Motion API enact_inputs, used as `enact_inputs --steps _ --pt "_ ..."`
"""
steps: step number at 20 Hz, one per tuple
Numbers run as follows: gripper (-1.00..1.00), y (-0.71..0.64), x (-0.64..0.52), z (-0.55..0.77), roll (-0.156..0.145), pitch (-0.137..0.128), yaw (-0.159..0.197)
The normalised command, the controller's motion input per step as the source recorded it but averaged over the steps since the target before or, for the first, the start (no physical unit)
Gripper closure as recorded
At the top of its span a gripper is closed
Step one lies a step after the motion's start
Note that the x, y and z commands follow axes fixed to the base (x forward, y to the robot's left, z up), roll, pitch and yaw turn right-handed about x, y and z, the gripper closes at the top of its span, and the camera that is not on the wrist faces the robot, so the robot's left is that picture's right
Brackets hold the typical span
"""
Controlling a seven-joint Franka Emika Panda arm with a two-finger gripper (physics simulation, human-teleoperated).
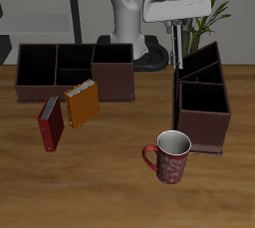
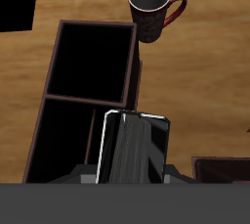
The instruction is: Place the striped book into the left desk caddy's back compartment
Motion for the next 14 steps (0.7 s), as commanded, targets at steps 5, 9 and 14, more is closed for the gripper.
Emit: enact_inputs --steps 5,9,14 --pt "1.0 0.25 -0.09 0.08 0.04 -0.012 -0.009" --pt "1.0 0.22 0.02 0.12 0.005 -0.039 0.003" --pt "1.0 0.21 0.11 0.06 -0.032 -0.004 -0.02"
